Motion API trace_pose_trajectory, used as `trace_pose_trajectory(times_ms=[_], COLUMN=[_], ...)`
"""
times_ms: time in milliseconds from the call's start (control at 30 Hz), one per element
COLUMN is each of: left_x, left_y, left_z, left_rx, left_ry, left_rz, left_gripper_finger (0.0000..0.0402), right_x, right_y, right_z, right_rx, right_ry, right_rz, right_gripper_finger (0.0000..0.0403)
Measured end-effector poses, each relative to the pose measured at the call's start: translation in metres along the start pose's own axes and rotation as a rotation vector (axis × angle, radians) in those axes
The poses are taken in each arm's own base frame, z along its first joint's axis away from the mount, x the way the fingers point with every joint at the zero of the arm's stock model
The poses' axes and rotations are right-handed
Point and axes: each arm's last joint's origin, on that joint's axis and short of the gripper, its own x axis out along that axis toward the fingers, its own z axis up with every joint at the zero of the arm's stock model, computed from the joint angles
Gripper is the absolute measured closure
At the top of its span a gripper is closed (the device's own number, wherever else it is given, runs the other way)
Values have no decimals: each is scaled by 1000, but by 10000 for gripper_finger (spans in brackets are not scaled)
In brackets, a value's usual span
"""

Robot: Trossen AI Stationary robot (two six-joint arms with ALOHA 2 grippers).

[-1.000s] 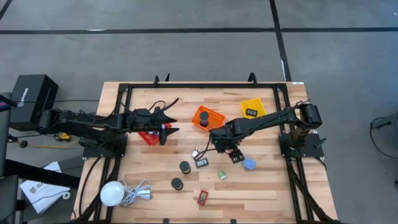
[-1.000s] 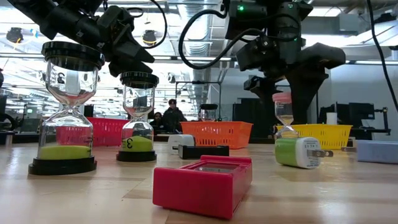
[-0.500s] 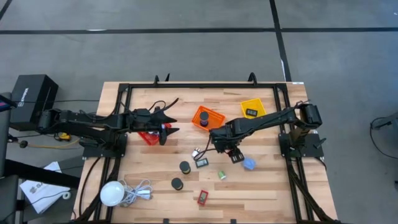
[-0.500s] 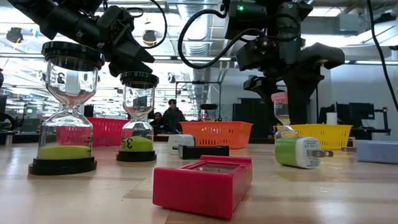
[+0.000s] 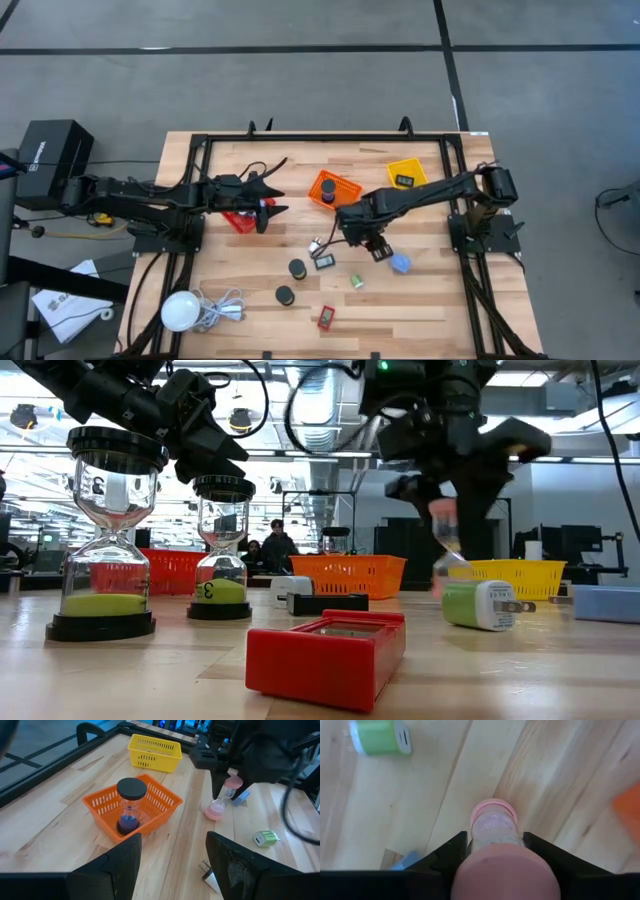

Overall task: Pick & Place Office items
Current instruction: Put the pink hourglass into the orange basket

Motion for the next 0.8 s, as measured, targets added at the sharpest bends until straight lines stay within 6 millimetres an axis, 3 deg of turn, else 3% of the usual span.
trace_pose_trajectory(times_ms=[200, 533, 800], left_x=[0, 0, 0], left_y=[0, 0, 0], left_z=[0, 0, 0], left_rx=[0, 0, 0], left_ry=[0, 0, 0], left_rz=[0, 0, 0], left_gripper_finger=[183, 183, 183], right_x=[-31, -77, -87], right_y=[-12, -58, -95], right_z=[12, 9, -6], right_rx=[-51, -40, -14], right_ry=[-59, -109, -144], right_rz=[-28, -166, -233], right_gripper_finger=[230, 223, 230])
